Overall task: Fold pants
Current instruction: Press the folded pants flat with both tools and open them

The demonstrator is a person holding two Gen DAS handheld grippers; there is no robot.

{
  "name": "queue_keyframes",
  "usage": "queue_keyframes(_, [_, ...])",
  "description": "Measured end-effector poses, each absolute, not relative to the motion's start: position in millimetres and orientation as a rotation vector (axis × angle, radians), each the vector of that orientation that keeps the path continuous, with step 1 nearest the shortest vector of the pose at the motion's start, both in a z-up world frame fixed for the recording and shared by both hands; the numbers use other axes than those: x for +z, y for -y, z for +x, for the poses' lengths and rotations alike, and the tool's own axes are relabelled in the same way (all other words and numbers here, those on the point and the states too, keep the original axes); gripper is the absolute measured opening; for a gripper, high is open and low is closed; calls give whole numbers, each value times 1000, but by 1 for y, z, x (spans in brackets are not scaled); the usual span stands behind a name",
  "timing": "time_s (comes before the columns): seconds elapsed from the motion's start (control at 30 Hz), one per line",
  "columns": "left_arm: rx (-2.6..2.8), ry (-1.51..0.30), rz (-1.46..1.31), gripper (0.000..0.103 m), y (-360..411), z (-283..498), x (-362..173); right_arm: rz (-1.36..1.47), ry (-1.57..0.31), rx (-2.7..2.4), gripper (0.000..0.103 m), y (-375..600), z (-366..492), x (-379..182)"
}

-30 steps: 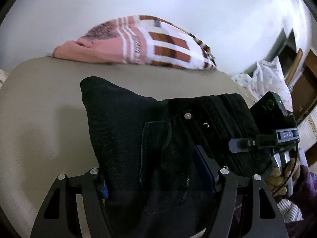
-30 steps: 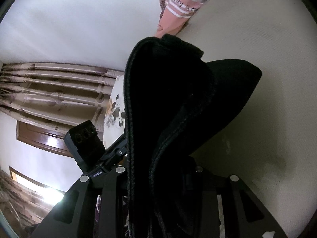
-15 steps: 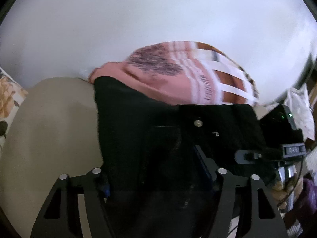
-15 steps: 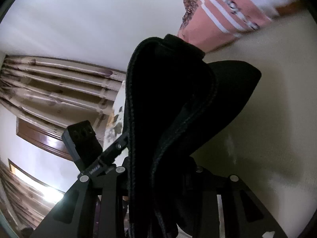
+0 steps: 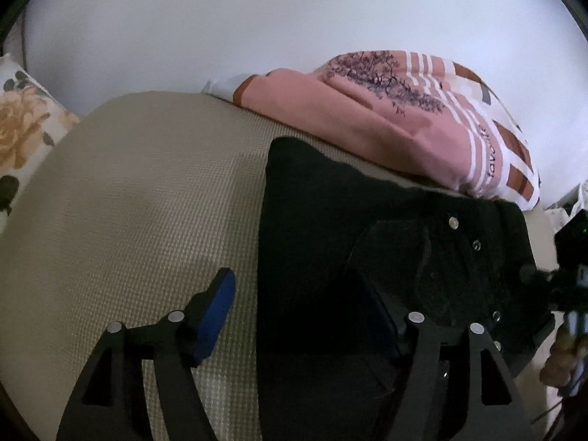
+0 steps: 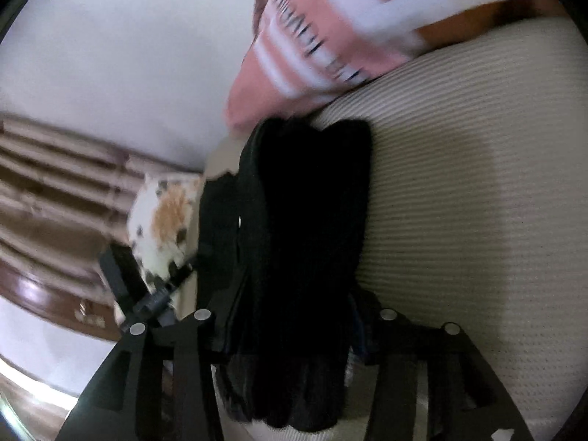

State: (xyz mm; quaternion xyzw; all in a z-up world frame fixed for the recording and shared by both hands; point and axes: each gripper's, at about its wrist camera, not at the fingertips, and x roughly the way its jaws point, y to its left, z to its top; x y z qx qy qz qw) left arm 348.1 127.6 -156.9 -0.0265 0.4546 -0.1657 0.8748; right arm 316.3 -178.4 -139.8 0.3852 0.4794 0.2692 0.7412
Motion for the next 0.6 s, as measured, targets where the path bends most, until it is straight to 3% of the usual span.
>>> queue_keyframes(0.27, [-325, -919, -90, 70, -125, 328, -141, 842, -745, 632, 46, 198, 281, -70])
queue_keyframes(0.4, [-333, -919, -110, 70, -119, 307, -135, 682, -792, 729, 46, 149, 284, -58])
queue_keyframes(0.6, [-298, -867, -75, 75, -117, 269, -129, 580, -906, 623, 43, 123, 279, -99])
